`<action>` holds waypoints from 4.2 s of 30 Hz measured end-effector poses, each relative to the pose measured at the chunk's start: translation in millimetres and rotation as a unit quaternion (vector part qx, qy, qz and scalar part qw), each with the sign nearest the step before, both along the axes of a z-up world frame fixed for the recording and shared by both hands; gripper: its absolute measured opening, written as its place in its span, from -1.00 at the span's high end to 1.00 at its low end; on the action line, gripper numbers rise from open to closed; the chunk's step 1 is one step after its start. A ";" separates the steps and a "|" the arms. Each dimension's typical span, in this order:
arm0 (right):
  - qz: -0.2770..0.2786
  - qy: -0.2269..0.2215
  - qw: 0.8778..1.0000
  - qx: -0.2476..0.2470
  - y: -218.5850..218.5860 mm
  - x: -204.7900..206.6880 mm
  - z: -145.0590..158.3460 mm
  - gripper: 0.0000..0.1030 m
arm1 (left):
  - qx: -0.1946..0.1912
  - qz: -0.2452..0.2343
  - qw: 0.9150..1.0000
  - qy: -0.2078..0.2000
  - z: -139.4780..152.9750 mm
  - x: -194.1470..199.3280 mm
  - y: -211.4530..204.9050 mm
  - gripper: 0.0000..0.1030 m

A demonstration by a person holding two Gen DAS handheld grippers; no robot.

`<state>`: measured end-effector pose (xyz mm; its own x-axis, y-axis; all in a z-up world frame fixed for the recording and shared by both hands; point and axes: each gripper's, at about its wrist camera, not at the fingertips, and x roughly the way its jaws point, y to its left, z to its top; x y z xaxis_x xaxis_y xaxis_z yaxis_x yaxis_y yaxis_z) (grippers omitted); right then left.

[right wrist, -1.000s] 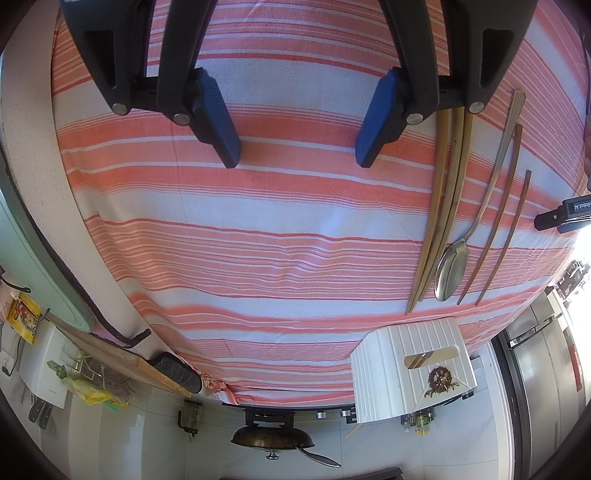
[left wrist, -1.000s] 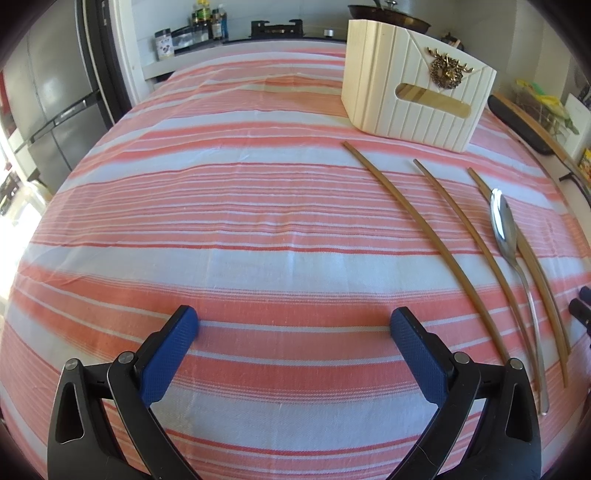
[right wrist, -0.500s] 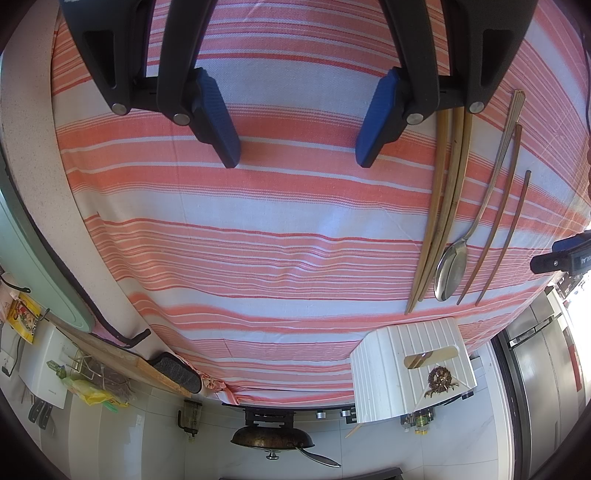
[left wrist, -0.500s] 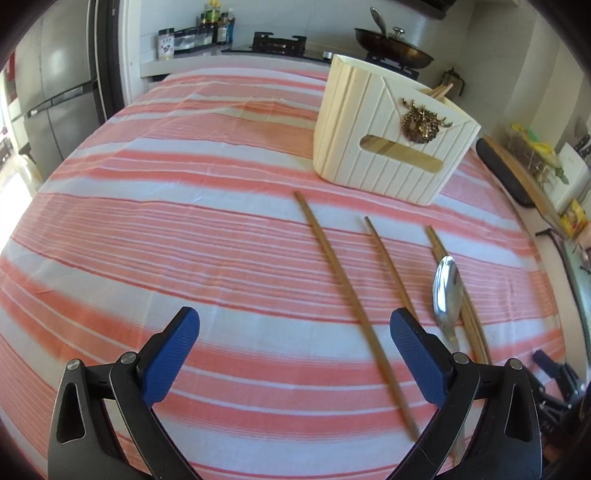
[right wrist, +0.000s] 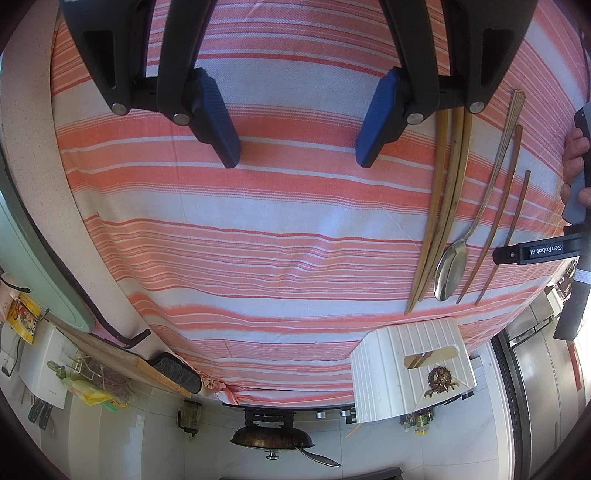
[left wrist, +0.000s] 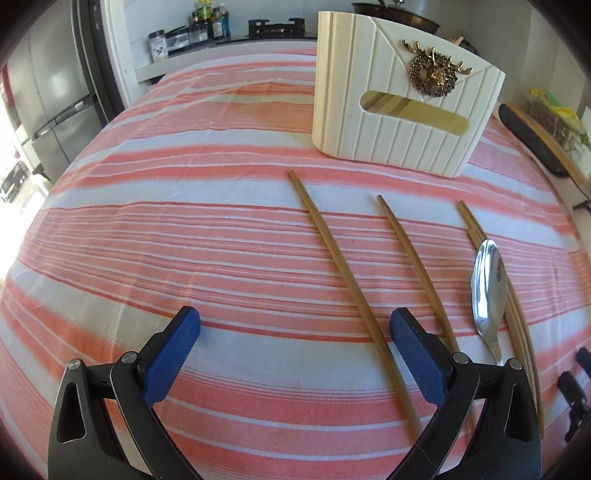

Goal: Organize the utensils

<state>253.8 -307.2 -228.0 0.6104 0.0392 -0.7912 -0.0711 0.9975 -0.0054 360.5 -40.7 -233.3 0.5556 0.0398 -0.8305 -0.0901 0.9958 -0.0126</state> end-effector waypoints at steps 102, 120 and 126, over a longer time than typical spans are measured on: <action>0.106 -0.110 0.985 0.075 29.1 -3.6 200.5 0.88 | -0.122 -0.163 0.963 -0.175 186.8 -87.0 106.6 0.94; 0.088 -0.274 0.954 0.077 51.9 98.5 306.7 0.88 | -0.095 -0.140 0.932 -0.321 304.7 12.9 65.4 0.94; 0.076 -0.292 0.946 0.123 71.6 153.7 294.1 0.88 | -0.092 -0.139 0.944 -0.285 274.1 80.6 35.6 0.94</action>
<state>407.5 -235.6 66.1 0.9127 0.3002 -0.2771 -0.2697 0.9522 0.1434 441.1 -5.1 40.8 0.8820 -0.2883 -0.3728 0.2470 0.9565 -0.1555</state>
